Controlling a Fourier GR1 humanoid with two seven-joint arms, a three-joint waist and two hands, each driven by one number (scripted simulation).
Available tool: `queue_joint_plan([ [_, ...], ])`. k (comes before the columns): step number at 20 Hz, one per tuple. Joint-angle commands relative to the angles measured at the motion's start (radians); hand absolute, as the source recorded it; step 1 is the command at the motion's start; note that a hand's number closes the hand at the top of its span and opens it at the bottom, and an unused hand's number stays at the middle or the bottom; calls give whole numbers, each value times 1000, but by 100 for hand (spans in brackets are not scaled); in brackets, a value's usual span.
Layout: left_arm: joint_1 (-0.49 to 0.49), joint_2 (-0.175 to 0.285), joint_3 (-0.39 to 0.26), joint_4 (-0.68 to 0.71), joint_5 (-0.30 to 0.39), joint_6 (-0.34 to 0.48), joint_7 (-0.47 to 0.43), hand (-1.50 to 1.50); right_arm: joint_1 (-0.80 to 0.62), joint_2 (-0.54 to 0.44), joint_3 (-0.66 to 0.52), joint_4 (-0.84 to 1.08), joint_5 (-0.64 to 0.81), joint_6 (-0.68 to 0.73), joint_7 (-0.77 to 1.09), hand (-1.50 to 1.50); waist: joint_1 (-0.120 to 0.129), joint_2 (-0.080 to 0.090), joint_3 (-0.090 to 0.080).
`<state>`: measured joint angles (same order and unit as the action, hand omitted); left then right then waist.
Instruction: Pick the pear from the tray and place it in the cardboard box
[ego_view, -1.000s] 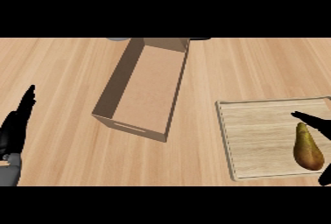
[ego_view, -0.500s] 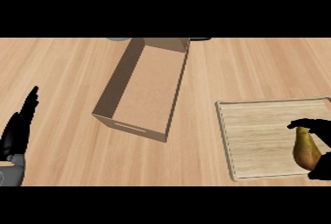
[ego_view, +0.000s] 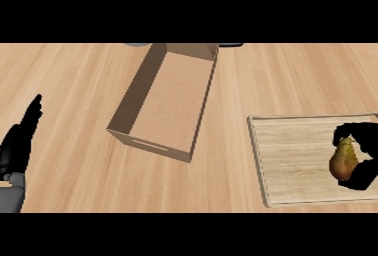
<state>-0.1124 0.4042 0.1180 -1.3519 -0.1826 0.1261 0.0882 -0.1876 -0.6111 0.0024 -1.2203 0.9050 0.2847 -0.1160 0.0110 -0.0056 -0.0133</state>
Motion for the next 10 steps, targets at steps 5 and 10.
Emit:
queue_joint_plan([
  [5,-66,-32,-49,13,-23,-6,-19,0,-352,99,118,124,-14,-8,-269,150,97,38,17],
  [10,-29,-58,-60,36,-51,25,-34,0,-554,133,58,342,18,-182,-362,150,66,29,16],
])
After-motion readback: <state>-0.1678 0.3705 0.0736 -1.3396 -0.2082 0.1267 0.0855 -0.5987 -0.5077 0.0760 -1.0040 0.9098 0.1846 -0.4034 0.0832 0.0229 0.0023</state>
